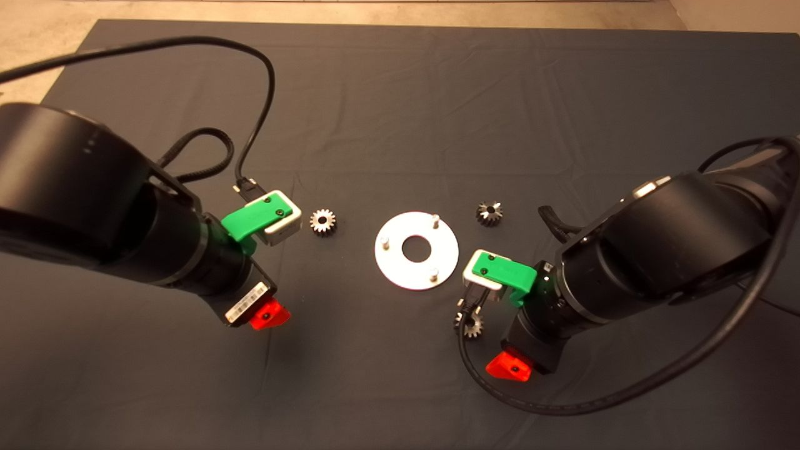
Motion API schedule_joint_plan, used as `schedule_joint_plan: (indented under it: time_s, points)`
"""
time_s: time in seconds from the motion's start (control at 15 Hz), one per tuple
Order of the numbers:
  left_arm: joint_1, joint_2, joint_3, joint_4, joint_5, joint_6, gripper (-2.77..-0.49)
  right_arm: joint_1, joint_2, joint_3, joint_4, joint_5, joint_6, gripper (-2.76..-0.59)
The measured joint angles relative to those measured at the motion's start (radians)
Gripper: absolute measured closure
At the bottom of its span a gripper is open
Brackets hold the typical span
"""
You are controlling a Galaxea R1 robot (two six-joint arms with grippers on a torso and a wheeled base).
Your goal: Install three planetary gears onto the carrier pins
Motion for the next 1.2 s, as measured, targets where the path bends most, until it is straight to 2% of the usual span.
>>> schedule_joint_plan:
  time_s: [0.4, 0.6, 1.0, 1.2]
  points:
    - [0.000, -0.005, 0.000, 0.000, 0.000, 0.000, -2.77, -0.037, 0.011, 0.000, -0.045, 0.000, -0.011, -2.75]
    - [0.000, -0.005, 0.001, 0.000, 0.000, 0.000, -2.77, -0.063, 0.022, -0.005, -0.084, 0.000, -0.038, -2.75]
    - [0.000, -0.009, 0.001, 0.000, 0.000, 0.000, -2.77, -0.095, 0.030, -0.054, -0.149, 0.000, -0.137, -2.75]
    - [0.000, -0.013, 0.001, 0.000, 0.000, 0.000, -2.77, -0.097, 0.030, -0.078, -0.176, 0.000, -0.182, -2.75]
